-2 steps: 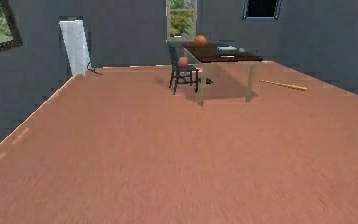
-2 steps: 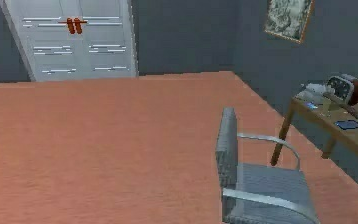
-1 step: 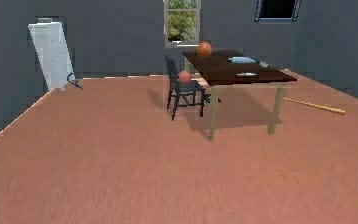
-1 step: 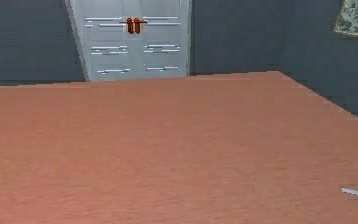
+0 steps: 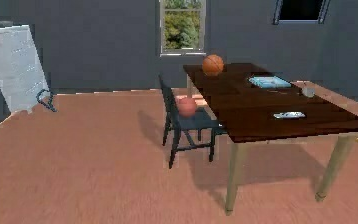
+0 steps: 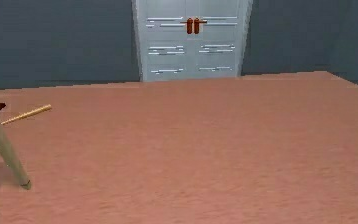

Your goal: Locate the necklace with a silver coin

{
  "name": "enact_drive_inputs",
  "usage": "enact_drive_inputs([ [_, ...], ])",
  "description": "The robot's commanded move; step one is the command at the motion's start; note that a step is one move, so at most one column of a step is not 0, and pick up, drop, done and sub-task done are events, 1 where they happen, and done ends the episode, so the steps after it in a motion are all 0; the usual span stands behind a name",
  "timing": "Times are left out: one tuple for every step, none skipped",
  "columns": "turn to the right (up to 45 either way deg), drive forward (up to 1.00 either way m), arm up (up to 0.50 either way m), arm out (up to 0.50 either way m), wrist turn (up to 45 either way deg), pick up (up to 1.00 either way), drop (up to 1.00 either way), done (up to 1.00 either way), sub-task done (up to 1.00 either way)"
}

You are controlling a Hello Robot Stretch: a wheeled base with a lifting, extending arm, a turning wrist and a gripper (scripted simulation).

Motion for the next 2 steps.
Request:
enact_drive_inputs([
  [0.0,1.00,0.00,0.00,0.0,0.00,0.00,0.00,0.00],
  [15.0,0.00,0.00,0.00,0.0,0.00,0.00,0.00,0.00],
])
